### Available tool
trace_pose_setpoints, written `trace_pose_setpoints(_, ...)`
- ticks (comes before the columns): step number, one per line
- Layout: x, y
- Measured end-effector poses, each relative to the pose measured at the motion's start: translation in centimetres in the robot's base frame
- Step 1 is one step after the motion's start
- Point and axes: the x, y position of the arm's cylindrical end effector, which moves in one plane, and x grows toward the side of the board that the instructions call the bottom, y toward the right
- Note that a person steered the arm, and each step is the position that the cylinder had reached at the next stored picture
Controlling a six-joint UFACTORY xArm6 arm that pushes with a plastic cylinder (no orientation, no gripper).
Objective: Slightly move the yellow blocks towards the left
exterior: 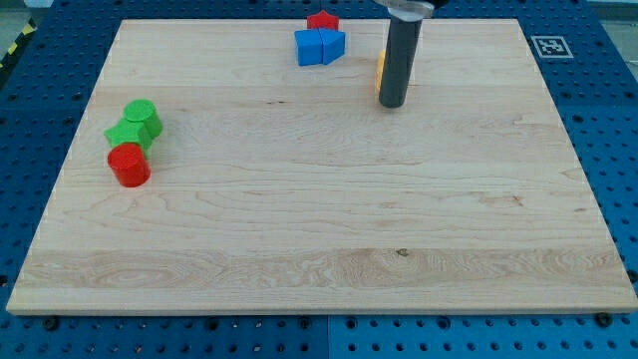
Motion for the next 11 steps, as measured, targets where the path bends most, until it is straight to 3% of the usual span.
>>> trace_pose_setpoints(2, -2.5, 0.1)
trace_pose_setpoints(4, -2.4, 7.8)
trace_pose_setpoints(6, -3.2, 4.4)
trace_pose_setpoints(9, -8.0, 1.7)
trace_pose_setpoints(11, -5.8, 3.7)
